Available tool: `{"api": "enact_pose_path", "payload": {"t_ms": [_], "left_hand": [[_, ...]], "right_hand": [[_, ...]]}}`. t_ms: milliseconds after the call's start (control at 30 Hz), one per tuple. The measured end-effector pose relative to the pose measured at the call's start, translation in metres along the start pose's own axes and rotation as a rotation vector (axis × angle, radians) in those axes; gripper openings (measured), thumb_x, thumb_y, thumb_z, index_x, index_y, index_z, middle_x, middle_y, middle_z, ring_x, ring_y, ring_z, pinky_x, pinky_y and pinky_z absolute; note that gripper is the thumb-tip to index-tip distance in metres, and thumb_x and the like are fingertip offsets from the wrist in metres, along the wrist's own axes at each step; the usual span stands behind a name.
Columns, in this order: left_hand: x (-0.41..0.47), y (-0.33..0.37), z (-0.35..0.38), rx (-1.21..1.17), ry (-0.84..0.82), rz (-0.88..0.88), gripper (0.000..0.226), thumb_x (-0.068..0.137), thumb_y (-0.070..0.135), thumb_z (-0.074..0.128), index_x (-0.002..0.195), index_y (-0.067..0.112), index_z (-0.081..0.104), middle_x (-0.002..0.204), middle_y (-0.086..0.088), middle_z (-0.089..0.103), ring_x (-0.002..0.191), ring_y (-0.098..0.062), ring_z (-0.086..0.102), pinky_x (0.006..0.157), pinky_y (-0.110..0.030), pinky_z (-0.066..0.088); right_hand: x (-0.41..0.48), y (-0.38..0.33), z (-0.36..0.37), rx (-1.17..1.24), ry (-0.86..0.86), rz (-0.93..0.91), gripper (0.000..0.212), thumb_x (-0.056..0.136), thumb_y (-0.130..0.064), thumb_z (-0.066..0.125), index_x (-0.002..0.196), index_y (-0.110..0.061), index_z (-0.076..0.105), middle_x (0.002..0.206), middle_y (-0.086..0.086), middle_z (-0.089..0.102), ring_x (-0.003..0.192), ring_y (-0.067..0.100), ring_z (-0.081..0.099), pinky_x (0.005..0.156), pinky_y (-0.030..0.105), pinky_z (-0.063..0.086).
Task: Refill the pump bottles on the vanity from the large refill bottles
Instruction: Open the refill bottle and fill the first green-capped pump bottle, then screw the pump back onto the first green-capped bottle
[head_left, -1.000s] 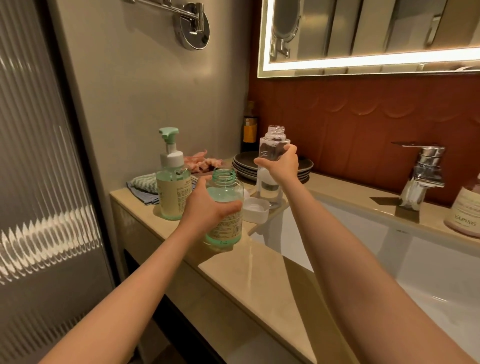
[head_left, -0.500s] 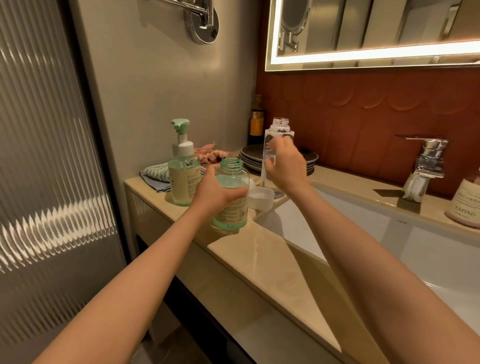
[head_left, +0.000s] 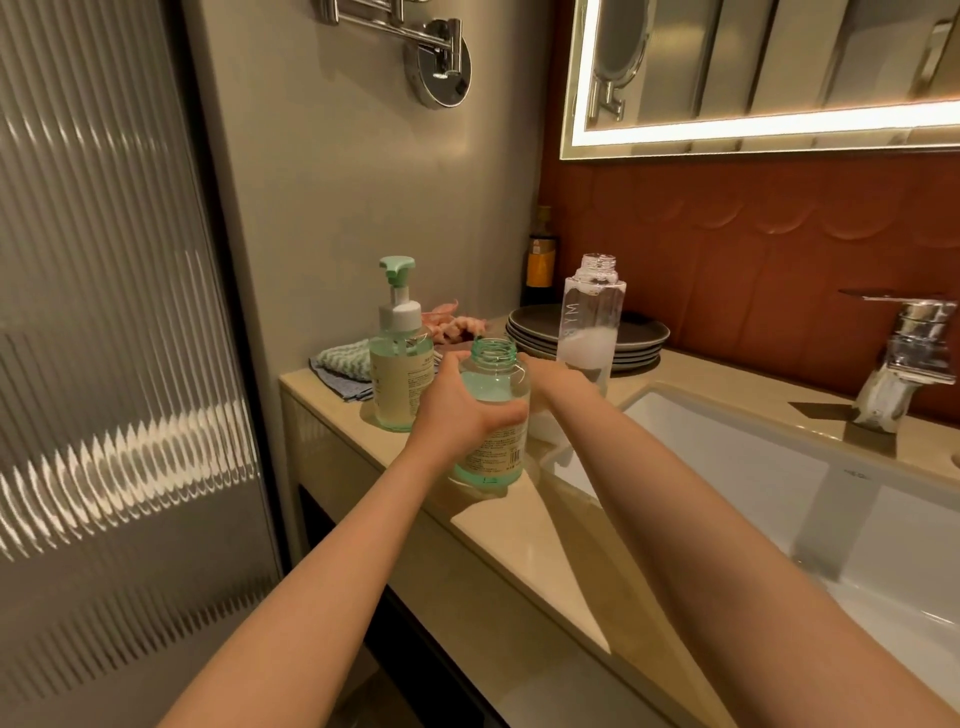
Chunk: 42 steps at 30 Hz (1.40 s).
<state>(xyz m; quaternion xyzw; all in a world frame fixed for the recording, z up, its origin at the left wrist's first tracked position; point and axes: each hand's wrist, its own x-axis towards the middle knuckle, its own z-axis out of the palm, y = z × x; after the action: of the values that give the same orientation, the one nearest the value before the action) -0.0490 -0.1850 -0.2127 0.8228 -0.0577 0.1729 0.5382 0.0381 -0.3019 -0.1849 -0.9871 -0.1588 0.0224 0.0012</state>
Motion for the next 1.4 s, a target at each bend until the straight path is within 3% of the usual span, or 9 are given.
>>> {"api": "enact_pose_path", "payload": {"t_ms": [233, 333, 433, 567, 633, 733, 900, 1167, 1400], "left_hand": [[-0.001, 0.000, 0.000, -0.027, -0.003, -0.005, 0.066, 0.065, 0.027, 0.082, 0.115, 0.022, 0.039, 0.104, 0.006, 0.056, 0.098, -0.013, 0.055, 0.081, -0.028, 0.043], [-0.002, 0.003, 0.000, -0.026, -0.011, 0.002, 0.068, 0.068, 0.026, 0.081, 0.118, 0.025, 0.036, 0.099, 0.011, 0.052, 0.097, -0.011, 0.053, 0.080, -0.026, 0.040], [-0.005, 0.004, 0.000, -0.012, -0.013, -0.003, 0.070, 0.070, 0.027, 0.079, 0.124, 0.023, 0.035, 0.098, 0.013, 0.051, 0.094, -0.009, 0.051, 0.078, -0.025, 0.038], [-0.006, 0.005, 0.000, -0.018, 0.003, -0.017, 0.076, 0.068, 0.029, 0.081, 0.129, 0.019, 0.036, 0.103, 0.007, 0.052, 0.095, -0.012, 0.051, 0.080, -0.027, 0.040], [-0.007, 0.005, 0.000, -0.017, 0.005, -0.025, 0.078, 0.067, 0.030, 0.082, 0.130, 0.019, 0.036, 0.104, 0.006, 0.051, 0.096, -0.014, 0.052, 0.083, -0.029, 0.042], [-0.007, 0.006, 0.000, -0.024, -0.001, -0.032, 0.080, 0.065, 0.032, 0.082, 0.130, 0.020, 0.036, 0.109, 0.003, 0.055, 0.100, -0.015, 0.054, 0.088, -0.033, 0.045], [-0.006, 0.005, 0.001, -0.009, 0.011, -0.054, 0.077, 0.067, 0.029, 0.082, 0.129, 0.020, 0.038, 0.118, 0.001, 0.059, 0.103, -0.017, 0.055, 0.092, -0.037, 0.045], [-0.007, 0.007, -0.001, 0.042, -0.022, -0.041, 0.077, 0.069, 0.034, 0.081, 0.129, 0.013, 0.037, 0.127, -0.004, 0.054, 0.119, -0.022, 0.050, 0.097, -0.038, 0.041], [-0.007, 0.008, -0.001, -0.004, -0.020, -0.026, 0.078, 0.068, 0.034, 0.081, 0.127, 0.010, 0.037, 0.123, -0.009, 0.057, 0.109, -0.023, 0.054, 0.088, -0.034, 0.045]], "right_hand": [[0.007, -0.008, 0.009, 0.062, 0.147, -0.017, 0.042, 0.092, -0.035, 0.049, 0.125, -0.009, 0.047, 0.117, 0.013, 0.060, 0.105, 0.031, 0.057, 0.079, 0.034, 0.043], [0.001, -0.009, -0.001, 0.094, 0.309, -0.045, 0.048, 0.093, -0.030, 0.051, 0.133, -0.008, 0.037, 0.117, 0.015, 0.055, 0.104, 0.035, 0.058, 0.082, 0.037, 0.045], [-0.005, -0.007, -0.011, 0.110, 0.535, -0.139, 0.044, 0.090, -0.015, 0.056, 0.132, -0.013, 0.044, 0.122, 0.015, 0.040, 0.098, 0.035, 0.057, 0.082, 0.039, 0.048], [-0.013, -0.004, -0.034, 0.496, 0.779, -0.081, 0.042, 0.083, -0.015, 0.067, 0.123, -0.014, 0.056, 0.116, 0.013, 0.045, 0.093, 0.022, 0.050, 0.078, 0.018, 0.039], [-0.021, -0.004, -0.049, 0.671, 0.842, -0.074, 0.040, 0.080, -0.019, 0.071, 0.119, -0.016, 0.060, 0.107, 0.009, 0.048, 0.091, 0.017, 0.048, 0.075, 0.017, 0.043], [-0.040, -0.005, -0.070, 0.914, 0.822, -0.107, 0.044, 0.077, -0.020, 0.075, 0.118, -0.014, 0.059, 0.096, 0.005, 0.056, 0.088, 0.023, 0.062, 0.072, 0.041, 0.057], [-0.074, -0.012, -0.084, 1.191, 0.646, -0.165, 0.048, 0.080, -0.017, 0.073, 0.124, -0.010, 0.055, 0.083, -0.001, 0.058, 0.063, 0.011, 0.063, 0.056, 0.024, 0.058], [-0.110, -0.026, -0.117, 1.370, 0.673, -0.265, 0.046, 0.081, -0.013, 0.070, 0.124, -0.009, 0.053, 0.094, 0.001, 0.062, 0.068, 0.011, 0.066, 0.064, 0.029, 0.059], [-0.123, -0.033, -0.124, 1.407, 0.499, -0.299, 0.046, 0.081, -0.015, 0.070, 0.123, -0.008, 0.055, 0.108, 0.008, 0.061, 0.077, 0.020, 0.068, 0.064, 0.027, 0.059]]}}
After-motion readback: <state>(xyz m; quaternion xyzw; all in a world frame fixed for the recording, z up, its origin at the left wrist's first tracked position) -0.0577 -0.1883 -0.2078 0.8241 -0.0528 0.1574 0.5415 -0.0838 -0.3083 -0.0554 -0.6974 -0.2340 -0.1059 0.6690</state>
